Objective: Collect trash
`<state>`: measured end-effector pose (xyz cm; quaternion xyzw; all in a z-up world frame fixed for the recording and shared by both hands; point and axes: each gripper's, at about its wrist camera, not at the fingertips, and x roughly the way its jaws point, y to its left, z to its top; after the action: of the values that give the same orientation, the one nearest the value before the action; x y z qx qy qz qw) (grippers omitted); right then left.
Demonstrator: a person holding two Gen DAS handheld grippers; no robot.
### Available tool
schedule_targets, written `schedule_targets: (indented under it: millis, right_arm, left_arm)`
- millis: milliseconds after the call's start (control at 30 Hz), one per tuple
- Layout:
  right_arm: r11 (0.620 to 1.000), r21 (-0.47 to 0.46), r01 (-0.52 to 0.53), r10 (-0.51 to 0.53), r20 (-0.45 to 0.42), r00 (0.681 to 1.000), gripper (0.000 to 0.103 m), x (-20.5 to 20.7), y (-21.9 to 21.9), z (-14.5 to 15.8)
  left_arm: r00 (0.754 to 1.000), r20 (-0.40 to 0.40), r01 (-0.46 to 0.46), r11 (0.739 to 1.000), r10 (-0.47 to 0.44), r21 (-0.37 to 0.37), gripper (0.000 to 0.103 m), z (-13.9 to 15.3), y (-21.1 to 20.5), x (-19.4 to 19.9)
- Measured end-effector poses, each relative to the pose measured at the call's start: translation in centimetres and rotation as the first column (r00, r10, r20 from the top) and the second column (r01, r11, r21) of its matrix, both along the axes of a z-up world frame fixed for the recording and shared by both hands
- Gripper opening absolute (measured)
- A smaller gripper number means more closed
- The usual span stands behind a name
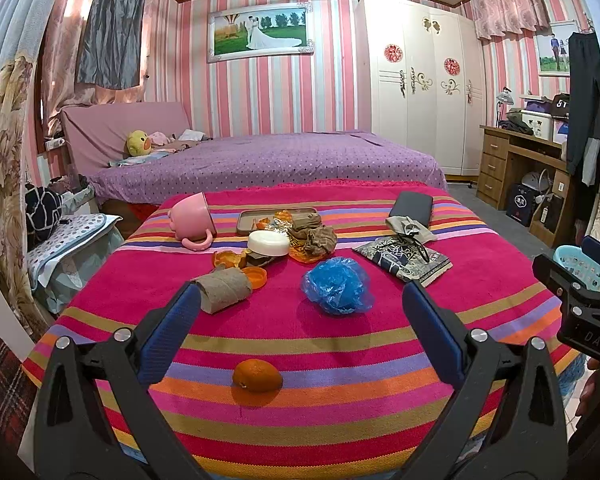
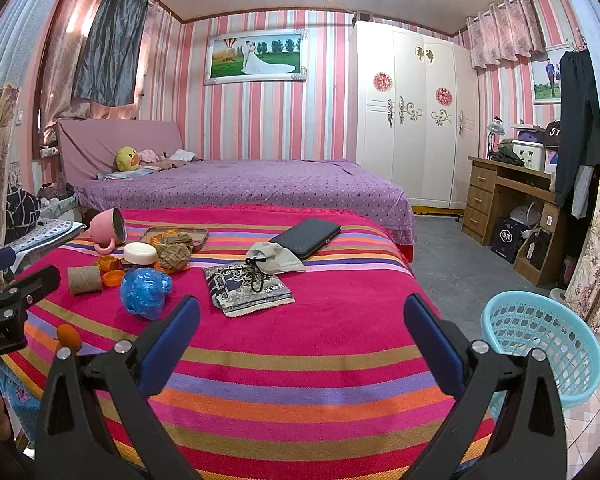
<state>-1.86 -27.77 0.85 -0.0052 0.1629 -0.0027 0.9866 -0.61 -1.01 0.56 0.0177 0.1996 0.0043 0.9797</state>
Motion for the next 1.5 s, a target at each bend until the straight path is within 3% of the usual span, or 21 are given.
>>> schedule_targets:
  millis: [1033, 1267, 1500]
  right_arm:
    - [1.000, 0.017, 0.016, -0.015, -0.012, 1.000, 0.099, 0.7, -0.4, -0.3]
    - [1.000, 0.005, 0.026, -0.026, 0.001, 1.000, 0.099, 1.3, -0.1, -0.1]
    - [0.998, 0.053, 0.022, -0.021, -0.032, 0.999, 0.099, 3.2, -1.1, 0.7]
  left_arm:
    - [1.000, -0.005, -0.003, 1.000, 0.003, 0.003, 0.098, 0.2, -0.1, 0.1]
    - [1.000, -0.008, -0.014, 1.000, 0.014, 0.001, 0.098, 0.5, 1.3, 1.6]
    - [0.999, -0.037, -0.007, 1.000, 0.007, 0.007, 0.098, 1.2, 2.7, 3.7]
